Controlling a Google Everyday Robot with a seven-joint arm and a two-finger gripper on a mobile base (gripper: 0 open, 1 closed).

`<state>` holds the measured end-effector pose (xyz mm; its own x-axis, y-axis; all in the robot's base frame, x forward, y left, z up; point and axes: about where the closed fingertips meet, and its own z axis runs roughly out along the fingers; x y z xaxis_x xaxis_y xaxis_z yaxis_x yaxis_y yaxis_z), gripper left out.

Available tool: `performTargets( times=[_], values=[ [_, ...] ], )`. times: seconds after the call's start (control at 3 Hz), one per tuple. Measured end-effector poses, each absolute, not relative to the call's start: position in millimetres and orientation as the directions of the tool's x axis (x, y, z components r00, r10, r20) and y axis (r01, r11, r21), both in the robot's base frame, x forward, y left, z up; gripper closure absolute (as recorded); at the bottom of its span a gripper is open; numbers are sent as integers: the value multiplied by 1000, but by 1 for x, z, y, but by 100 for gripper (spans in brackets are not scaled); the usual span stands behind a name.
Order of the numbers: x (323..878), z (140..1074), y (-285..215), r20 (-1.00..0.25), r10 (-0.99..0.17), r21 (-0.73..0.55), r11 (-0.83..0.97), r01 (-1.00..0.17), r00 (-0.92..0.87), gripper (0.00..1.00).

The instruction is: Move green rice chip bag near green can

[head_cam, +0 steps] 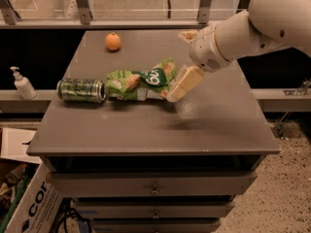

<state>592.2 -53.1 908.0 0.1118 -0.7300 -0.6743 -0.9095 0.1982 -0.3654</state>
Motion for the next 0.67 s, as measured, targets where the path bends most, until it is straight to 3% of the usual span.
performTargets(
  times=[0.33, 0.67],
  values=[
    [586, 926, -95, -689, -721, -420, 305, -855, 81, 0],
    [586, 926, -95, -688, -721, -420, 305, -855, 81, 0]
  ],
)
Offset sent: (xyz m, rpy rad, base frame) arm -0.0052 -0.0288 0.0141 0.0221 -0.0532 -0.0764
